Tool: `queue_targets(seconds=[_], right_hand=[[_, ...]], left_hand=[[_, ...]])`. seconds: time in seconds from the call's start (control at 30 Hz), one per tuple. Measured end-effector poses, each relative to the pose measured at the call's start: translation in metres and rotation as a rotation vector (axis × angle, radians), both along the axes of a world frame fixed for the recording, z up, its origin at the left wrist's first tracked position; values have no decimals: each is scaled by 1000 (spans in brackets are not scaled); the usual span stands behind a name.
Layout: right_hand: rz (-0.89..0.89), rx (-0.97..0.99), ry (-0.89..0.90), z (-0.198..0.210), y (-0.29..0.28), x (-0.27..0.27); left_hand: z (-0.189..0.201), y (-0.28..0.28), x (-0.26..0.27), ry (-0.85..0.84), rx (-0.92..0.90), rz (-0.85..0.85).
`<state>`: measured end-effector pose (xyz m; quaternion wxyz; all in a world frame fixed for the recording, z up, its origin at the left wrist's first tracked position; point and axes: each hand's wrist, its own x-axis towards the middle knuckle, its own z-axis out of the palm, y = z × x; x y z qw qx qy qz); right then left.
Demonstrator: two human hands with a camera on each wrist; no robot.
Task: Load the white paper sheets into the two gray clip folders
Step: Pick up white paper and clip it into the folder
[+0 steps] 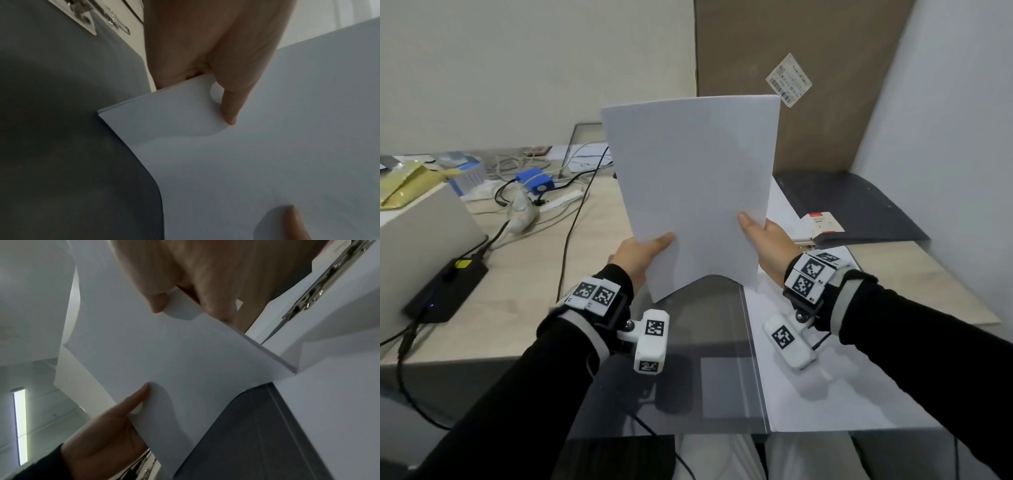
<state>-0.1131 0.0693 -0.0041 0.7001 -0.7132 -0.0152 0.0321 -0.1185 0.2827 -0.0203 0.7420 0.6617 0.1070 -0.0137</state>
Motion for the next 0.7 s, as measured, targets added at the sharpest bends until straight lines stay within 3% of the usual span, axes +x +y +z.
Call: queue_targets(seconds=[0.17, 0.33, 0.47, 0.7], right_hand=[[3, -81, -77, 8, -4, -1], [123, -379, -143, 34, -15, 4], [129, -356, 46, 32, -13, 7], [174, -358, 445, -20, -11, -3]], left_hand=[[10, 3, -2, -30, 52, 25], [24, 34, -10, -9, 96, -89], [24, 60, -22, 82, 242, -230], [5, 104, -38, 235, 599, -75]])
